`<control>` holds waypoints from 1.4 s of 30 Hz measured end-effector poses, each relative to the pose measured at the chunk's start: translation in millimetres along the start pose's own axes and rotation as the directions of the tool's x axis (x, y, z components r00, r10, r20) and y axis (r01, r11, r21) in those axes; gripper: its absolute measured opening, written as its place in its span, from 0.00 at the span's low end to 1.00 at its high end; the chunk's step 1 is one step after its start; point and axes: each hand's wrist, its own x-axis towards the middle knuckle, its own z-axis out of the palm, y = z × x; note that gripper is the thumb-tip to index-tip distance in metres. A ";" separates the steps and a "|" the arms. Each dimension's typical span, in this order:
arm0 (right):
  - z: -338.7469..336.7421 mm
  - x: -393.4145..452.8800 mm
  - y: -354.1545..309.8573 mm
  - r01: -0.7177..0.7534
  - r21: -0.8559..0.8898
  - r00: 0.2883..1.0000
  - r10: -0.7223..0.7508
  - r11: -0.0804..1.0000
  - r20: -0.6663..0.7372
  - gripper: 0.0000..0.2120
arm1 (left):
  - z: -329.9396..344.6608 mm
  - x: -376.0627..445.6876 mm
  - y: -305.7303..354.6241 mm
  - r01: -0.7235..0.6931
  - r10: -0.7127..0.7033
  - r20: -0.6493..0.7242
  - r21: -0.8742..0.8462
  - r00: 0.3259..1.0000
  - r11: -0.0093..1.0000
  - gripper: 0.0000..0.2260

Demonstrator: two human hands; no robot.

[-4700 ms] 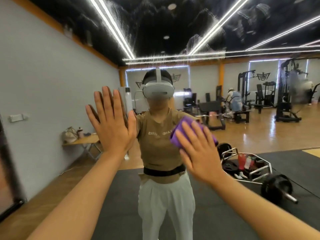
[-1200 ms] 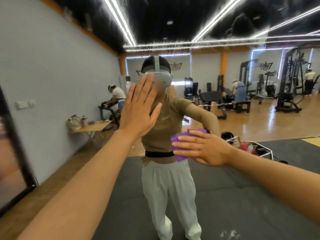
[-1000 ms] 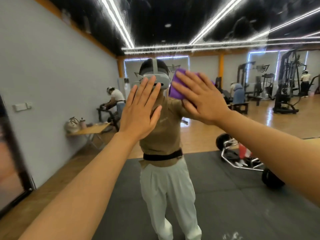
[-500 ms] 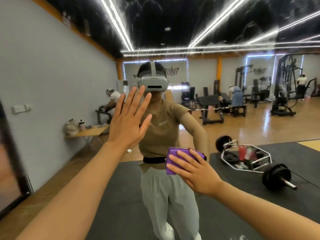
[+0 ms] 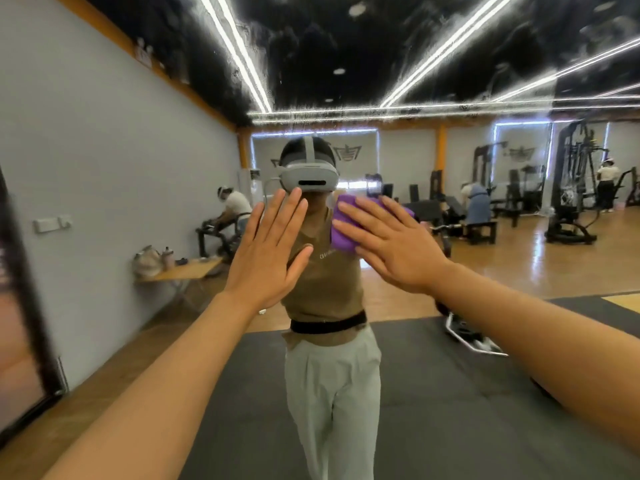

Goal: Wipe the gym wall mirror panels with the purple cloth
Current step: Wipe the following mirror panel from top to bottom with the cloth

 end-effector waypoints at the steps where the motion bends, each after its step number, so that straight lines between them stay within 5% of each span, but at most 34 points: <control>1: -6.3 21.9 8.4 -0.078 0.006 0.996 0.079 0.997 -0.050 0.25 | -1.8 0.2 0.5 0.010 -0.010 0.009 -0.022 1.000 1.000 0.30; 7: -4.0 61.7 -3.0 -0.341 0.065 0.911 0.347 0.938 -0.220 0.25 | -17.4 -7.1 -13.4 0.149 -0.149 -0.076 -0.009 0.986 0.989 0.29; 14: 55.6 -63.8 -105.9 0.161 -0.050 0.986 -0.158 0.986 0.055 0.34 | -31.9 -32.9 -57.9 0.177 -0.174 -0.059 0.050 0.983 0.983 0.28; 21: 51.8 -59.1 -93.8 0.340 -0.066 0.932 -0.327 0.938 0.156 0.31 | -23.1 -59.6 -79.5 0.133 -0.134 0.000 0.109 0.991 0.985 0.28; 27: 7.7 62.6 -41.9 -0.006 0.032 0.999 0.007 0.999 -0.032 0.25 | -19.2 -60.6 -81.0 0.118 -0.117 -0.014 0.118 0.993 0.986 0.28; 34: -0.2 123.1 -37.0 -0.232 0.050 0.934 0.237 0.971 -0.266 0.24 | -21.2 -61.3 -82.9 0.107 -0.105 -0.026 0.088 0.994 0.990 0.27; 38: 30.2 65.5 -85.3 0.026 -0.064 0.992 -0.034 0.998 -0.124 0.27 | -19.8 -63.2 -86.5 0.084 -0.082 -0.026 0.079 0.996 0.993 0.27; 42: 57.8 -5.7 -135.7 0.341 -0.122 0.937 -0.326 0.932 0.130 0.35 | -16.3 -63.6 -87.4 0.088 -0.085 -0.042 0.068 0.995 0.994 0.27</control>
